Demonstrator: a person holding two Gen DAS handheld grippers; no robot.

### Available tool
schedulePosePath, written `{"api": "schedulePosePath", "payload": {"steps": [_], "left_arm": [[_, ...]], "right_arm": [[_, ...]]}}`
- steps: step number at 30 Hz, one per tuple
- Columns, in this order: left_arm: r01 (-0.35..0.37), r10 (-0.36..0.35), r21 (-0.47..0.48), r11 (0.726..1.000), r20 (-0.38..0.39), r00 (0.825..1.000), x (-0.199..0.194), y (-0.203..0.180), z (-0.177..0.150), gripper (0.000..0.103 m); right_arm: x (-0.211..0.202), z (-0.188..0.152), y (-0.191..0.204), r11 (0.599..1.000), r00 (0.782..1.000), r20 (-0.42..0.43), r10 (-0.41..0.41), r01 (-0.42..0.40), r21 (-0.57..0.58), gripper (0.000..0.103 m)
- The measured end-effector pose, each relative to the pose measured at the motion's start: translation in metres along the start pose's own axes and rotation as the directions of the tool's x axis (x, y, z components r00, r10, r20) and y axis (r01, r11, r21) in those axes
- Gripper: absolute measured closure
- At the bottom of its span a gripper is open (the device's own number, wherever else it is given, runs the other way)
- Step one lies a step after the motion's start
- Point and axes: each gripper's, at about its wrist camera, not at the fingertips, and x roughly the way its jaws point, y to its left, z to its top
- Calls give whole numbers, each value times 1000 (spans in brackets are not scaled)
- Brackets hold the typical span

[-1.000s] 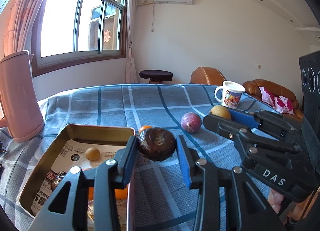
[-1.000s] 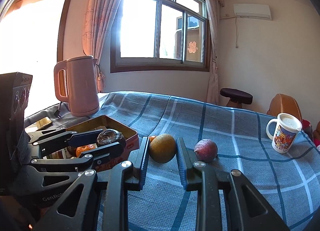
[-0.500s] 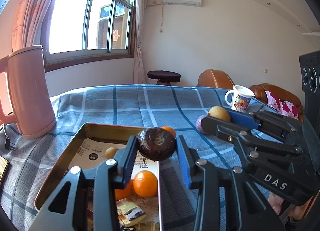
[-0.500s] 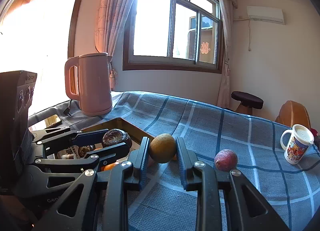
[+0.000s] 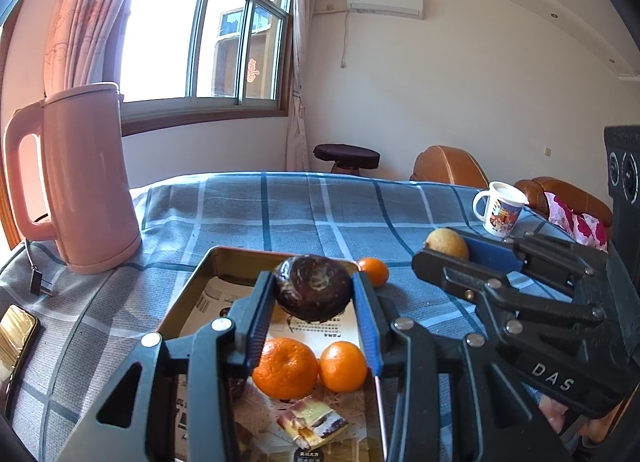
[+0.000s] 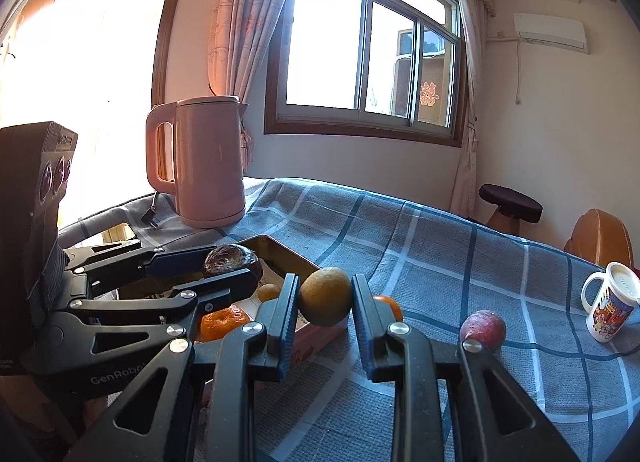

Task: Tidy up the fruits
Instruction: 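Lower both fruits into the tin and open both tools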

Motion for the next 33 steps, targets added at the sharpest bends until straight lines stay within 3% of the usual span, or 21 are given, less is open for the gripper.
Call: {"api": "schedulePosePath", "payload": {"steps": [18, 33], "left_arm": [[-94, 90, -53, 994, -66, 994, 8, 52, -4, 62], [-88, 82, -41, 995, -126, 989, 17, 58, -9, 62]], "right_arm": [[28, 3, 28, 997, 996, -51, 66, -68, -36, 75], [59, -9, 43, 993, 986, -137, 98, -105, -49, 75]]}}
